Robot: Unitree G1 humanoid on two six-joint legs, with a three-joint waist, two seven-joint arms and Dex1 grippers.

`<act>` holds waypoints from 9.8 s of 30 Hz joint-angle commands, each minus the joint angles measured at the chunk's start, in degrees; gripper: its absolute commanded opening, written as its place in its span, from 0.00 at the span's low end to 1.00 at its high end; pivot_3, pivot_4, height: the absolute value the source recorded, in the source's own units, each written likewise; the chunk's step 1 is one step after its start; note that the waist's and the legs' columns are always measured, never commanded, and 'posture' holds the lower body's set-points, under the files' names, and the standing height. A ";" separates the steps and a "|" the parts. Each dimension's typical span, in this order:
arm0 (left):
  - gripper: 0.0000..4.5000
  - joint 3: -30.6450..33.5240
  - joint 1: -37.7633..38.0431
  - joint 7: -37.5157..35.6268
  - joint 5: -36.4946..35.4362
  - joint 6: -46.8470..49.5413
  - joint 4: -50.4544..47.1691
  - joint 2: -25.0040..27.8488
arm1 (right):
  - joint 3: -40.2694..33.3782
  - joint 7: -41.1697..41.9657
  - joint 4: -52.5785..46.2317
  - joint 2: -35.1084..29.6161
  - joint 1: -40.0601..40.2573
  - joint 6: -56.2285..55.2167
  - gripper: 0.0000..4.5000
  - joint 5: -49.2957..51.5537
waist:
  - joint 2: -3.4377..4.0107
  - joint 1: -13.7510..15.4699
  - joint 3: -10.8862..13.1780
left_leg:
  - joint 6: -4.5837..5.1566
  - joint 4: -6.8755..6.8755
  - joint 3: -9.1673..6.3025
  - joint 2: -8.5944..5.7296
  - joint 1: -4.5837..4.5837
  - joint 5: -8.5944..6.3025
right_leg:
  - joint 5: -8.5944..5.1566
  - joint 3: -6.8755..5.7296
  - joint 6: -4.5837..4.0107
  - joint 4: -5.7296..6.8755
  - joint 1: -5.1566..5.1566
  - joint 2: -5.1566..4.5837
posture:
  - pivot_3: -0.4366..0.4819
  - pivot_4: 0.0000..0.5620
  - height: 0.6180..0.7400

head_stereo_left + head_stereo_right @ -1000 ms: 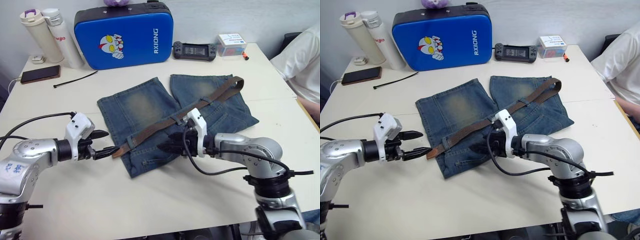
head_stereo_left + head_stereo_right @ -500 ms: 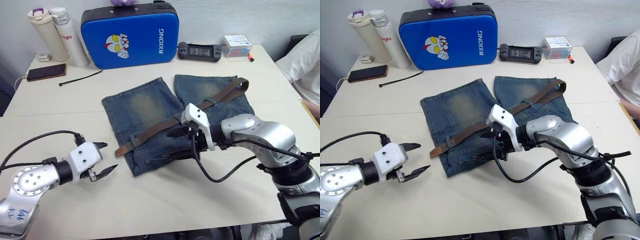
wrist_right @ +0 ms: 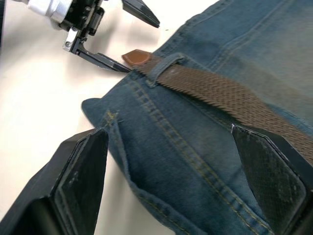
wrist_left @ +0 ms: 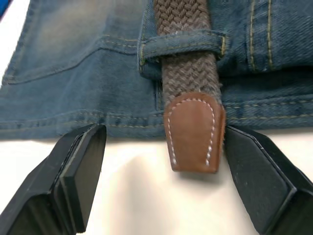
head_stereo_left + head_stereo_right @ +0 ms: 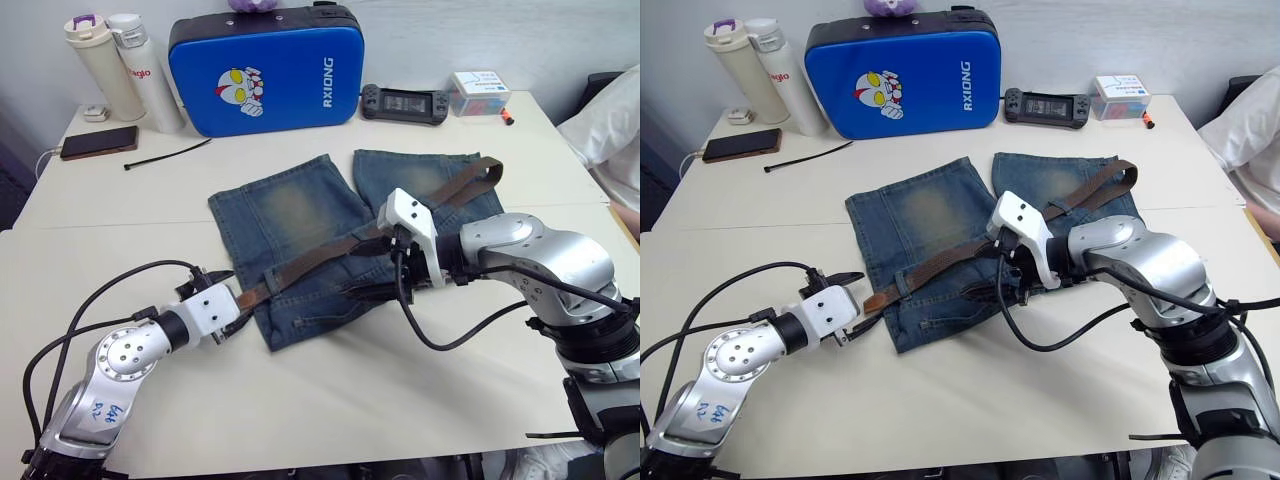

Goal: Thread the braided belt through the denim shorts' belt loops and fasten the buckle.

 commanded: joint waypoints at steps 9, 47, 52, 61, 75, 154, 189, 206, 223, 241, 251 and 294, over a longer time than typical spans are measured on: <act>0.42 0.16 -0.25 -0.91 1.31 -2.96 1.10 -0.42 | -3.82 -3.28 -1.63 0.04 -0.38 2.17 0.96 0.22 | 0.00 -0.09 0.00 | 0.04 0.01 -0.03 -0.06 -0.03 0.02 | 0.00 -0.38 0.00 0.05 0.00 -0.16 | 0.48 0.27 0.87; 0.60 11.78 4.62 -9.62 -12.70 1.33 -4.02 2.80 | 0.38 -6.66 3.66 7.83 0.19 1.22 0.96 -7.54 | 0.00 -0.18 0.00 | 0.09 0.12 -0.15 -0.19 -0.08 0.03 | 0.00 -1.48 0.00 0.11 0.11 -0.53 | 0.48 0.27 0.87; 0.60 6.94 1.66 -7.51 -6.03 -0.79 1.38 3.03 | -0.05 -7.52 3.36 7.65 0.49 1.43 0.96 -7.84 | 0.00 -0.17 0.00 | 0.10 0.10 -0.11 -0.18 -0.07 0.04 | 0.00 -1.60 0.00 0.12 0.09 -0.49 | 0.48 0.27 0.87; 0.48 6.79 1.24 -6.39 -4.41 -1.96 4.14 2.30 | -0.84 -7.72 2.83 6.51 0.87 1.75 0.96 -7.72 | 0.00 -0.18 0.00 | 0.11 0.13 -0.13 -0.18 -0.08 0.04 | 0.00 -1.65 0.00 0.14 0.10 -0.54 | 0.48 0.27 0.87; 0.00 12.91 2.16 -6.26 -9.54 0.37 1.99 2.14 | 0.53 -5.52 4.29 5.38 0.49 1.50 0.84 -8.20 | 0.00 -0.25 0.00 | 0.11 0.13 -0.15 -0.17 -0.08 0.04 | 0.00 -1.60 0.00 0.14 0.10 -0.54 | 0.48 0.27 0.87; 0.94 45.16 19.36 -21.16 -30.95 -8.16 19.39 10.76 | 2.70 7.42 9.54 2.72 -1.19 0.56 0.43 -10.75 | -0.34 -1.64 -0.22 | 0.04 -0.15 -0.14 -0.13 0.50 -0.56 | -0.03 -2.11 -0.07 -0.09 0.53 -0.92 | 0.48 0.27 0.87; 0.94 -18.03 -16.43 -21.87 -10.77 -1.70 9.95 6.90 | -9.96 1.61 2.14 -12.54 7.16 -1.08 1.00 -10.53 | -0.13 1.21 -0.08 | 0.12 0.05 0.18 -0.11 0.51 -0.26 | -0.03 -2.08 -0.06 -0.24 0.69 -0.55 | 0.48 0.27 0.87; 0.00 -6.08 -20.15 -36.83 -12.94 -24.02 32.77 18.17 | -9.86 -1.78 -1.48 -9.70 7.01 2.78 1.00 -7.56 | -0.04 -0.22 -0.03 | 0.17 -0.02 0.15 -0.07 0.54 -0.20 | -0.03 -2.44 -0.07 -0.16 0.65 -0.64 | 0.48 0.27 0.87; 0.47 7.96 -11.63 -37.88 -24.61 -4.97 24.77 20.62 | -8.95 -1.65 4.04 -6.64 5.56 1.86 1.00 -7.40 | -0.03 -0.99 -0.02 | 0.19 -0.01 0.14 -0.06 0.44 -0.21 | -0.03 -2.51 -0.06 -0.01 0.51 -0.70 | 0.48 0.27 0.87; 0.99 18.53 -31.23 -7.58 -38.12 45.89 34.48 7.92 | -13.72 -5.83 54.30 15.59 -18.07 -9.52 1.00 -11.66 | -0.08 -1.43 -0.01 | 0.22 0.05 -0.06 -0.24 0.33 -0.09 | -0.03 -2.57 -0.06 0.27 0.43 -0.49 | 0.48 0.27 0.87; 0.99 14.75 -32.95 -11.61 -36.18 49.78 43.16 10.38 | -13.15 0.76 64.36 18.41 -21.42 -10.51 1.00 -13.48 | -0.08 -2.42 -0.01 | 0.18 -0.03 0.01 -0.19 0.25 -0.06 | -0.03 -2.70 -0.06 0.46 0.17 -0.43 | 0.48 0.27 0.87; 0.03 19.97 19.10 -36.74 -17.59 -0.03 -2.56 18.26 | -13.87 31.79 1.51 -7.49 40.25 -55.53 0.00 -15.16 | 0.05 0.34 0.06 | 0.10 -0.09 -0.05 -0.15 0.86 -0.30 | -0.03 -2.31 -0.06 -0.36 1.12 -0.80 | 0.48 0.27 0.87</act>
